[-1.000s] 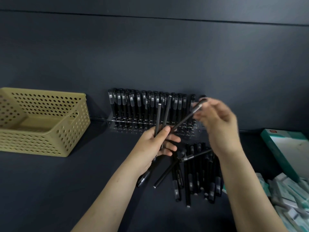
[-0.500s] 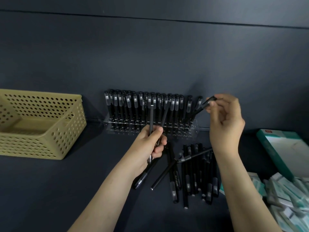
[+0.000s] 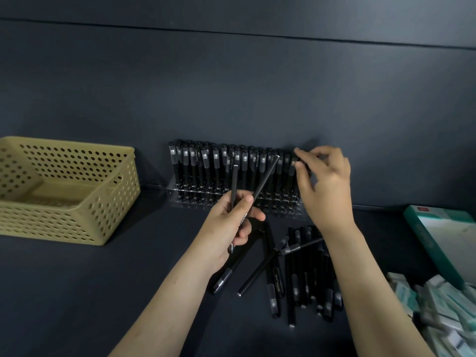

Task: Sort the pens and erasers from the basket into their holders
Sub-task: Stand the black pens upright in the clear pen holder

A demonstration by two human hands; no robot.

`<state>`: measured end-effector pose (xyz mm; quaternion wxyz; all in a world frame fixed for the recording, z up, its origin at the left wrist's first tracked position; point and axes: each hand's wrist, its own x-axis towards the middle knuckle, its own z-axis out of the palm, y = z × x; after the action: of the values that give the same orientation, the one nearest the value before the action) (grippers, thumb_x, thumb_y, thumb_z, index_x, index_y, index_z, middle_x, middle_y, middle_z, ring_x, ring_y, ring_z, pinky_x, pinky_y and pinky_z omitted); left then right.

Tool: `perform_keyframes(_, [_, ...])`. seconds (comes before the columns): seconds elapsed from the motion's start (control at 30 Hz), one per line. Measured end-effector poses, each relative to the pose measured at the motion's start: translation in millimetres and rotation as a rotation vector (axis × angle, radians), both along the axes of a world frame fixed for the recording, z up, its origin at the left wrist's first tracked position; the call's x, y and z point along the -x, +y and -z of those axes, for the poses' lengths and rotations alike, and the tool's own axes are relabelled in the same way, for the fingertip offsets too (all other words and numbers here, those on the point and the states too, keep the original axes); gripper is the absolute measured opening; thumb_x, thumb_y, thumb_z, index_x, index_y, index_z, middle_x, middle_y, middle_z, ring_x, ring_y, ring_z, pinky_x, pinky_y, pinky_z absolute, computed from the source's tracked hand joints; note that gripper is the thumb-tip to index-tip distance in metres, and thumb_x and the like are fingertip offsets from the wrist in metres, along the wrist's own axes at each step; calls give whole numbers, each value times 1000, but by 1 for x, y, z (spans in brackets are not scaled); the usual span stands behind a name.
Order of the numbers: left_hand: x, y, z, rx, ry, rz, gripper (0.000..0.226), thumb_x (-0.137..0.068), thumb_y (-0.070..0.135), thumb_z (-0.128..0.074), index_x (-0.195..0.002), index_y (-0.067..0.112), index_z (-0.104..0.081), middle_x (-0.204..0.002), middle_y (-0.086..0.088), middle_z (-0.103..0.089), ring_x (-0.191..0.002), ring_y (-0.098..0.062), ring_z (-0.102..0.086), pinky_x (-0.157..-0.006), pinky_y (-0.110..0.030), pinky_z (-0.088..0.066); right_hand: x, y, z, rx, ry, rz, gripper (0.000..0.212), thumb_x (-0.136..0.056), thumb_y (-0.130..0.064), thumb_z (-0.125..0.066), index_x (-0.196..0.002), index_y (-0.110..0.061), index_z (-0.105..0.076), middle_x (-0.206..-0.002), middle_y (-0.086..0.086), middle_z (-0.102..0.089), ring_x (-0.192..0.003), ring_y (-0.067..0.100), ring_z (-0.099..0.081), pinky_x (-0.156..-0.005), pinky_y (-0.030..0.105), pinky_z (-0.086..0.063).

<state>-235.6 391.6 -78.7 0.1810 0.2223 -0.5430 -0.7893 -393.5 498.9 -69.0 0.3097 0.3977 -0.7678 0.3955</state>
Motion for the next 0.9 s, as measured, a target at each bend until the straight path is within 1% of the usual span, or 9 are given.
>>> perform_keyframes(0.1, [2,0,1,4,12,17,11,-97,19,-54,-105,12,-57,-70,-6,-66,-43,-8,-35,-38,-18,-24,-11,7,-8,42,-97,-161,28,-95,-24,-59,-121,-17,-67,-111,2,-56,-97,18,-52,-93,19,-38])
perform_keyframes(0.23, [2,2,1,29,-2,50,13,-94,18,-58,-105,11,-60,-70,-7,-66,-43,-8,-35,-39,-17,-25,-23,17,-17,99,-733,-495,27,-87,-12,-70,-112,-18,-62,-99,1,-66,-87,13,-63,-80,23,-51])
perform_keyframes(0.37, [2,4,0,44,-34,73,16,-93,16,-60,-106,8,-63,-74,-8,-68,-46,-9,-38,-40,-17,-27,-19,24,-22,311,-1009,-609,24,-82,7,-66,-90,-11,-54,-81,1,-70,-72,12,-63,-69,21,-53])
perform_keyframes(0.43, [2,3,1,16,-35,51,14,-95,16,-57,-104,6,-61,-74,-8,-68,-46,-9,-38,-40,-17,-28,-13,28,-22,394,-1044,-607,25,-82,9,-65,-85,-13,-53,-76,0,-69,-68,12,-63,-67,20,-53])
perform_keyframes(0.5, [2,2,2,6,-37,16,11,-96,15,-56,-101,6,-60,-73,-6,-68,-46,-8,-38,-40,-17,-28,-7,37,-24,332,-1029,-585,21,-81,6,-67,-85,-12,-57,-74,0,-68,-67,14,-62,-71,22,-53])
perform_keyframes(0.63, [2,-2,4,52,-50,-32,15,-95,15,-56,-103,3,-60,-70,-2,-67,-45,-6,-38,-42,-17,-28,-5,55,-26,-271,-945,-512,15,-81,-4,-72,-89,-17,-71,-75,-1,-67,-67,14,-59,-73,28,-49])
perform_keyframes(0.7, [3,0,4,87,-57,-27,16,-95,15,-57,-104,2,-60,-69,-2,-68,-45,-6,-39,-42,-17,-28,-9,54,-27,-426,-915,-479,16,-80,-11,-76,-86,-26,-74,-77,-3,-70,-67,15,-58,-71,26,-47])
perform_keyframes(0.8, [4,6,4,116,-45,-4,18,-94,17,-57,-105,2,-60,-69,-2,-68,-45,-6,-39,-41,-17,-28,-15,46,-28,-437,-906,-505,13,-79,-13,-78,-86,-24,-75,-82,1,-72,-78,22,-67,-76,31,-54])
perform_keyframes(0.9, [4,8,2,110,-6,-27,27,-96,29,-51,-108,6,-61,-71,-2,-68,-45,-7,-38,-40,-18,-27,-15,44,-26,-433,-856,-477,11,-80,-16,-77,-87,-24,-74,-83,-3,-73,-80,15,-68,-77,27,-54])
